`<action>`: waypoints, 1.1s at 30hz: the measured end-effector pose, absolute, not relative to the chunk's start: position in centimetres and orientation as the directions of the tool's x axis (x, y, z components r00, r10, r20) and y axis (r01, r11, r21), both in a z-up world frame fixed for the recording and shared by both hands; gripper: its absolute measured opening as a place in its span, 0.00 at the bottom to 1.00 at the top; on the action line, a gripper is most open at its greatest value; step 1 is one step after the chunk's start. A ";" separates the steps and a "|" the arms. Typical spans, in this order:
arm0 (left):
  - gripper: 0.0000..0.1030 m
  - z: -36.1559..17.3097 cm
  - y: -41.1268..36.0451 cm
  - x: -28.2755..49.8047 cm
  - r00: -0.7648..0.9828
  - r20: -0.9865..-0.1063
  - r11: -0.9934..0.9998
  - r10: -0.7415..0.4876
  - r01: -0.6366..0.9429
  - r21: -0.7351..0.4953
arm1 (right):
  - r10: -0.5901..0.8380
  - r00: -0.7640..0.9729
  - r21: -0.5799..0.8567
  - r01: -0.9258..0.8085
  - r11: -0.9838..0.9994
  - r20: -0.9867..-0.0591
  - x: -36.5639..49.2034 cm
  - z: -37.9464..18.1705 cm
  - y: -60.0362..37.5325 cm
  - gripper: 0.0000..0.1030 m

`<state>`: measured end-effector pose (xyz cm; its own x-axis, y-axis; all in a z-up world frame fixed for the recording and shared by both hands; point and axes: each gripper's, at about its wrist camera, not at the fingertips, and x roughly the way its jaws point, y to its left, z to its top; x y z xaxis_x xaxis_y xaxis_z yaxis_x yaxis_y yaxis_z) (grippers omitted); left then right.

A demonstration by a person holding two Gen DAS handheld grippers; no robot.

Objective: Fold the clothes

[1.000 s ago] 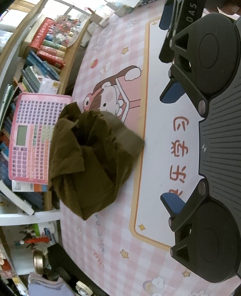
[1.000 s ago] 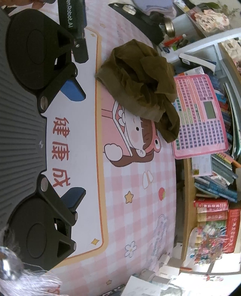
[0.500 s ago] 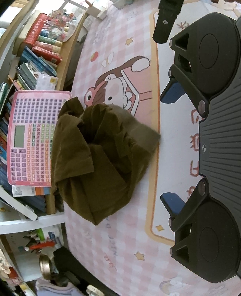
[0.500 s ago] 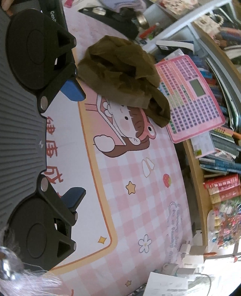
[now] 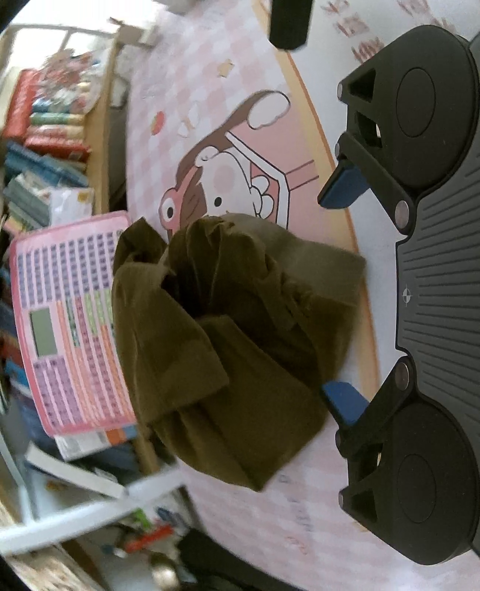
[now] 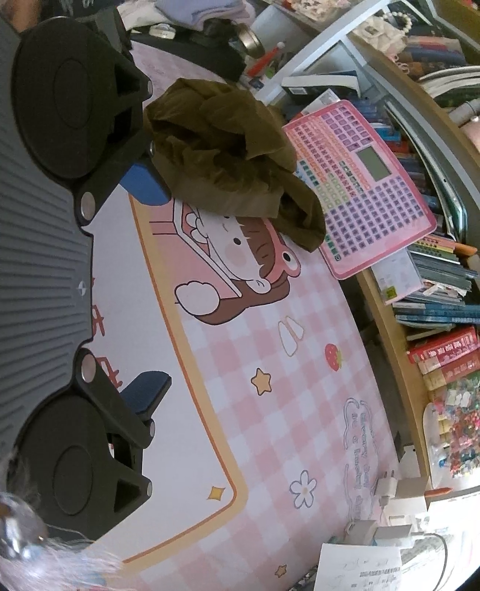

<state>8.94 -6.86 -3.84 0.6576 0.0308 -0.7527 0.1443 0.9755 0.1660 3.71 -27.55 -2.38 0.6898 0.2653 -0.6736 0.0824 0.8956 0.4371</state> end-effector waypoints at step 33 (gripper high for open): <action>0.14 6.1 -6.1 3.6 0.621 -0.563 0.824 -0.545 0.270 -0.499 | 0.625 0.718 0.952 0.251 0.176 -0.306 4.8 -7.6 -35.3 0.94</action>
<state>3.61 -6.10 6.14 0.6210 -0.5449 -0.5634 0.2698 0.8235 -0.4990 4.79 -35.30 -7.65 0.7184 0.6249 -0.3055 0.2514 0.1763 0.9517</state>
